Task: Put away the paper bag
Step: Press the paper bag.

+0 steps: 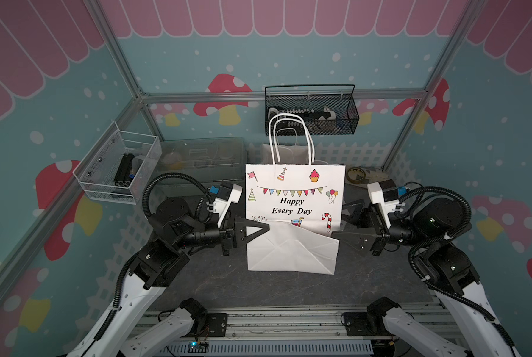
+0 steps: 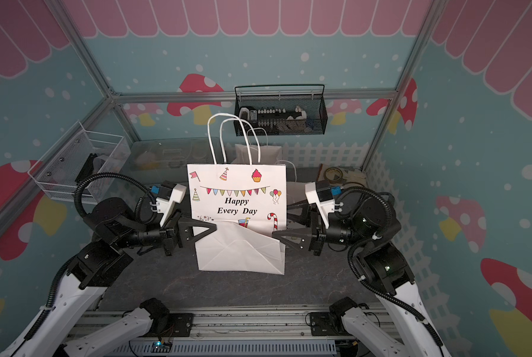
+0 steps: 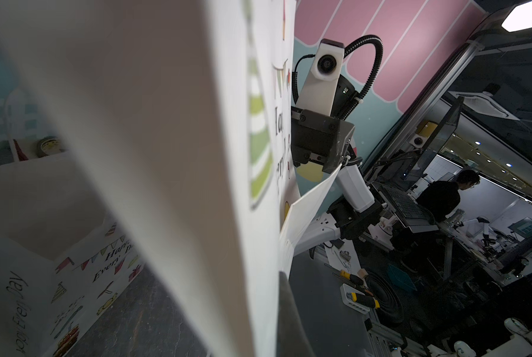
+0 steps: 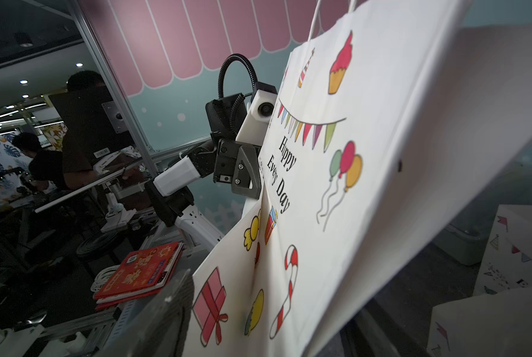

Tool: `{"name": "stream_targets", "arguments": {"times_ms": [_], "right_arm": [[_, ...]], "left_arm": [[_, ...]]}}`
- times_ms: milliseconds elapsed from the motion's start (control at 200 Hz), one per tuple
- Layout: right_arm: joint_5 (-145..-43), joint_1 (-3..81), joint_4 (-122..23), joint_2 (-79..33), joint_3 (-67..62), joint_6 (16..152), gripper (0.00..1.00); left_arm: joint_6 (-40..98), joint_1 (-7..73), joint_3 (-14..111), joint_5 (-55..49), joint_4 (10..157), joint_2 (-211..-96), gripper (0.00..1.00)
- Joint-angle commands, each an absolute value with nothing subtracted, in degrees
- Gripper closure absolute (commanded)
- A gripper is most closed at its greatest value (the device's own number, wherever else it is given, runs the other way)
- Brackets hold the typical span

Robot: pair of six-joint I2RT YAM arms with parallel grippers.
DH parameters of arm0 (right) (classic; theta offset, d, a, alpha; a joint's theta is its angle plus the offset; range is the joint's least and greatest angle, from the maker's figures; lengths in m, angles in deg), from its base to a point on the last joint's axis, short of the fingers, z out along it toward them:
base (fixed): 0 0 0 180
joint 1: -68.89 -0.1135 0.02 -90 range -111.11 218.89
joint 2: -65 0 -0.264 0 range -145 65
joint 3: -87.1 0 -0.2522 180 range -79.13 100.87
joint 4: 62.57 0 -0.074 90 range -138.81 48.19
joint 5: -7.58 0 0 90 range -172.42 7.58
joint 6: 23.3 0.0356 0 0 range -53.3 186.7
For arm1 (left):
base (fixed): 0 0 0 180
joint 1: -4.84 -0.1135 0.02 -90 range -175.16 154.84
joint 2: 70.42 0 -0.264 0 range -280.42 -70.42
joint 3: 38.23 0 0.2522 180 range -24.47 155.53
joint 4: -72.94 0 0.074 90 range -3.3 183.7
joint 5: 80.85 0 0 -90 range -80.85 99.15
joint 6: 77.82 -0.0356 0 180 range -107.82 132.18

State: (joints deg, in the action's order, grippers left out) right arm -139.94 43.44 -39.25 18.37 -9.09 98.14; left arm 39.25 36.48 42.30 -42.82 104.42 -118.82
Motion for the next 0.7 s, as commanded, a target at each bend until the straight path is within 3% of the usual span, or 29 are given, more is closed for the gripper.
{"name": "stream_targets", "arguments": {"times_ms": [0, 235, 440, 695], "right_arm": [[-142.3, 43.6, -50.4, 16.7, -8.5, 104.9, 0.22], [-143.1, 43.2, -57.5, 16.7, -13.4, 110.1, 0.23], [-137.9, 41.8, -46.3, 18.5, -14.2, 102.2, 0.38], [-133.1, 39.8, -41.0, 18.3, -13.8, 98.3, 0.67]], "left_arm": [[39.4, 36.7, 42.0, -41.0, 103.9, -118.0, 1.00], [39.3, 36.7, 42.4, -39.9, 103.9, -118.1, 1.00], [39.6, 36.7, 42.1, -38.6, 103.5, -118.1, 1.00], [40.1, 36.7, 41.5, -38.2, 103.2, -118.4, 1.00]]}}
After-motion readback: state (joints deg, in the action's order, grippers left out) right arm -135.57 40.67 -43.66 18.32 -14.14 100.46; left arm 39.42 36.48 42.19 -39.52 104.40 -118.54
